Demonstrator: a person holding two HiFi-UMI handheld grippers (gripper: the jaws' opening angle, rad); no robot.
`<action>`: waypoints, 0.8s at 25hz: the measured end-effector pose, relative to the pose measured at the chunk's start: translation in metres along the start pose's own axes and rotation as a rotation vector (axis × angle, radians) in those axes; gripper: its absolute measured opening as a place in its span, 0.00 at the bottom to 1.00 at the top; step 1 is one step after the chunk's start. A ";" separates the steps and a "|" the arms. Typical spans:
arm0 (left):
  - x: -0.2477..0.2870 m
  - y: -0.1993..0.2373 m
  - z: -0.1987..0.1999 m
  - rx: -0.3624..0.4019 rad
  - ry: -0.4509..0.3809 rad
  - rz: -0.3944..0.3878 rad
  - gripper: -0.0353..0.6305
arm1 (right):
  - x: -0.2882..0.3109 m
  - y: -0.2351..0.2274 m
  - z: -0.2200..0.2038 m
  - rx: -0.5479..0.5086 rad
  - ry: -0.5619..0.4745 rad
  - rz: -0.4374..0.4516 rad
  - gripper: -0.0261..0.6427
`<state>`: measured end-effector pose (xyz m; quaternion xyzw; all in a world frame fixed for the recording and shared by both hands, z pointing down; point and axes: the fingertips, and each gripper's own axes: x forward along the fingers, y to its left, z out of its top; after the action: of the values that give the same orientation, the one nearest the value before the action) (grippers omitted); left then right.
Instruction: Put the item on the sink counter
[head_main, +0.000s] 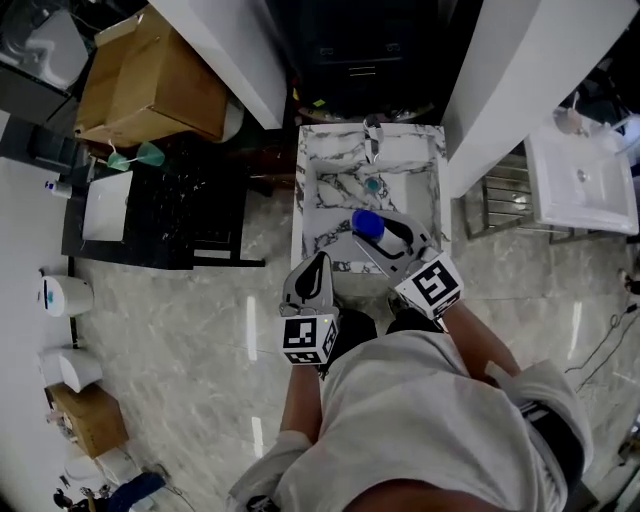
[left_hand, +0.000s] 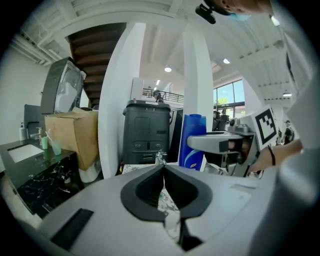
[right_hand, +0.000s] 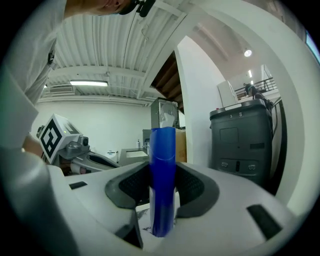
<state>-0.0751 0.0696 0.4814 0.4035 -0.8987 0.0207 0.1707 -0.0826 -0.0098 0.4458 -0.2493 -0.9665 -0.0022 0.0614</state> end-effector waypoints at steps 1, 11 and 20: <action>0.003 0.008 0.002 0.007 0.002 -0.031 0.07 | 0.007 0.000 0.000 0.009 0.003 -0.018 0.27; 0.027 0.066 0.027 0.092 0.021 -0.400 0.07 | 0.059 0.001 -0.007 0.072 0.015 -0.115 0.27; 0.074 0.041 0.032 0.191 0.043 -0.700 0.07 | 0.044 -0.017 -0.026 0.055 0.056 -0.079 0.27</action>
<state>-0.1599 0.0385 0.4796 0.7004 -0.6962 0.0534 0.1478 -0.1265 -0.0043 0.4770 -0.2090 -0.9732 0.0148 0.0949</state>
